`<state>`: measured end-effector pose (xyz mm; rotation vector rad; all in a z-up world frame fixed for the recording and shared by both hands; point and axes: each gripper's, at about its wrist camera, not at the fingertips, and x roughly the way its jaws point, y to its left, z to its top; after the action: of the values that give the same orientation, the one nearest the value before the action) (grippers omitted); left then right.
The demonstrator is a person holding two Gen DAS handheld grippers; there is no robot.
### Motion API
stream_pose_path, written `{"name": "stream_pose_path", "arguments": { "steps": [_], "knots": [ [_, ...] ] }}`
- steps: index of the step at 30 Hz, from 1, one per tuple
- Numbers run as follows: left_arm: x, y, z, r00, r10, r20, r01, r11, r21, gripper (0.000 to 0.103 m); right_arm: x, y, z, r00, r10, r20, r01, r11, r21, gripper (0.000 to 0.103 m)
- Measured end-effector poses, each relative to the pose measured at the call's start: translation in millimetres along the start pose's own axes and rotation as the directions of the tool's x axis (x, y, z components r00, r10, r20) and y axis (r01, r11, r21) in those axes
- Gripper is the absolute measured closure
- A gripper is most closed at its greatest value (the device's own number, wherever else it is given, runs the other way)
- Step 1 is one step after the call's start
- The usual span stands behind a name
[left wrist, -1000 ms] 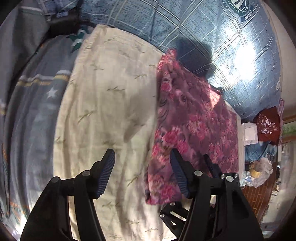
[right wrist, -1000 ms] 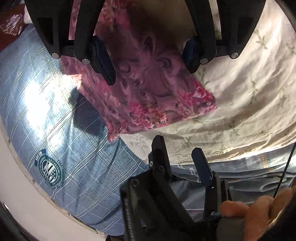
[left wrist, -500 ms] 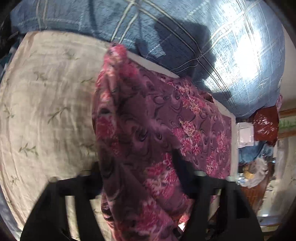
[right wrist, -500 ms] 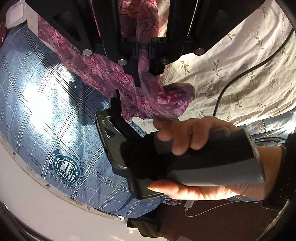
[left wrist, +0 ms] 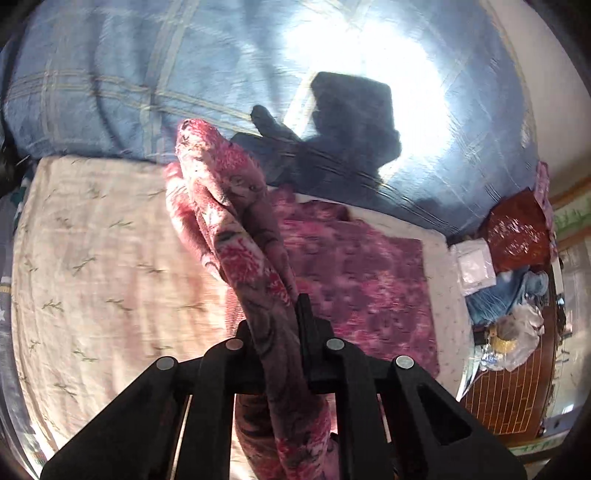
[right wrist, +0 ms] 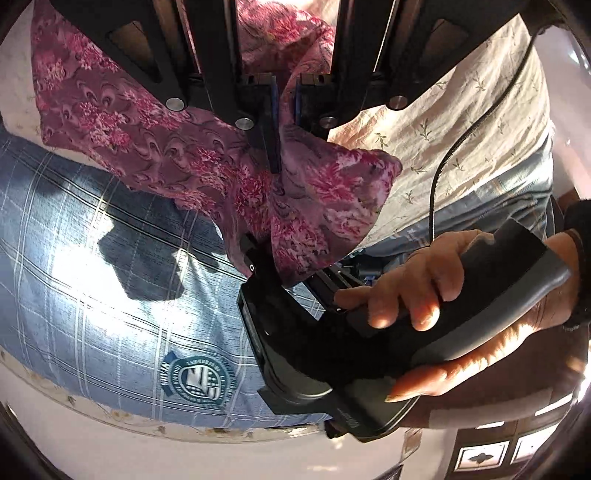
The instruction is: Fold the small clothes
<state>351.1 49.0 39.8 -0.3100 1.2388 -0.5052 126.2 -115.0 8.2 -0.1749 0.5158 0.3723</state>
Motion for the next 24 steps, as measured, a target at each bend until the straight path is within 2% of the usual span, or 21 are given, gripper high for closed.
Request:
{"name": "stream_pose_path", "arguments": {
  "steps": [5,10,15,18,20,24],
  "knots": [
    [16,-68,-1,1.0,-0.013,0.002,0.013,0.996,0.09,0.093,-39,-49,-13,1.0,-0.007,-0.003,0.008,0.991,0.131,0.098],
    [60,-134,-4,0.999,-0.023,-0.042,0.029,0.986,0.163,0.093,-73,-103,-39,1.0,-0.028,-0.008,0.029,0.956,0.293,0.098],
    [120,-167,-10,0.991,0.053,-0.121,-0.028,0.98,0.198,0.09,-86,-150,-75,0.999,-0.016,-0.041,0.032,0.894,0.447,0.097],
    [157,-167,-14,0.975,0.124,-0.183,-0.091,0.979,0.18,0.087,-80,-174,-100,0.996,0.027,-0.08,0.02,0.841,0.54,0.094],
    [166,-165,-13,0.971,0.13,-0.201,-0.102,0.984,0.144,0.081,-77,-182,-112,0.994,0.048,-0.094,0.016,0.812,0.584,0.084],
    [162,-172,-8,0.967,0.092,-0.237,-0.068,0.992,0.107,0.048,-83,-194,-121,0.993,0.112,-0.039,-0.064,0.784,0.618,0.067]
  ]
}}
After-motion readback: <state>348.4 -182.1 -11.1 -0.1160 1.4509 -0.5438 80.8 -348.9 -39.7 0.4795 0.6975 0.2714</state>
